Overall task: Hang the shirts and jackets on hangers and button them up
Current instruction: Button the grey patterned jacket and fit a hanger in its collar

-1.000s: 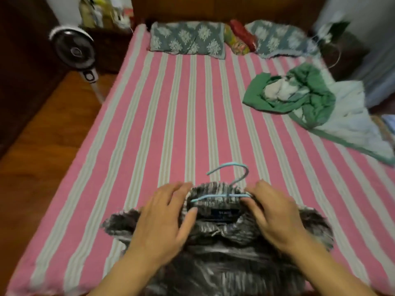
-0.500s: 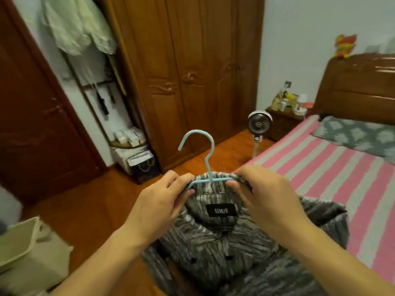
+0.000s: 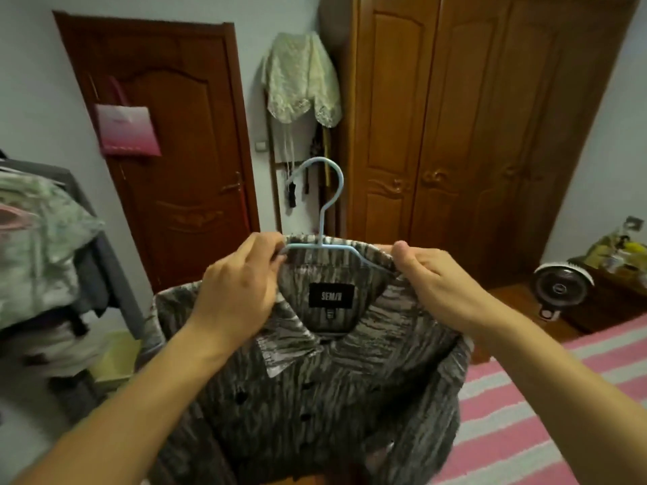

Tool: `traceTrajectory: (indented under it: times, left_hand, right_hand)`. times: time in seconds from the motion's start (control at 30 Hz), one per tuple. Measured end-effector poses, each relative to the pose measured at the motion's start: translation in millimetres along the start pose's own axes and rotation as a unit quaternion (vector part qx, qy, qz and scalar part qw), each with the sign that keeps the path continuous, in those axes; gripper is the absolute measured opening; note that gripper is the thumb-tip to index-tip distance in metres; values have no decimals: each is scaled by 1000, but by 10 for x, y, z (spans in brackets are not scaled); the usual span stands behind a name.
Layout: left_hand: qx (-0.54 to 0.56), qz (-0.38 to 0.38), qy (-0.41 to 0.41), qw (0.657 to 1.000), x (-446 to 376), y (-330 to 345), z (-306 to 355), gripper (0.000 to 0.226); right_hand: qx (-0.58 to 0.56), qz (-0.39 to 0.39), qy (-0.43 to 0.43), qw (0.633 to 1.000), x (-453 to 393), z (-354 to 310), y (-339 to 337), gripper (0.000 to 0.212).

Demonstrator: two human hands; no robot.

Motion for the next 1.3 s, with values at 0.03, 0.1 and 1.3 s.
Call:
traceTrajectory:
  times: [0.03,0.1,1.3]
  left_hand:
    - [-4,-1,-13,1000,-43,-12,-199,23]
    - [-9,-29,-31,999,-109,13,-522,42]
    - [-568,20,-427,703,902,-2095,-2313,28]
  right_hand:
    - [-13,-43,0,999,-109,74,121,51]
    - [74,-65,-40,994,-343,240,382,39]
    - [-26,-331,-300,894,-2662,-977,4162,35]
Point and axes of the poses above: each hand's wrist, its own x-axis away from the middle knuckle, its own y-axis out of the palm, z = x × y, the point moved 1 cm from there along -x, towards the middle knuckle, and after that the axes turned 9 degrees about z, right-handed, at the moved point
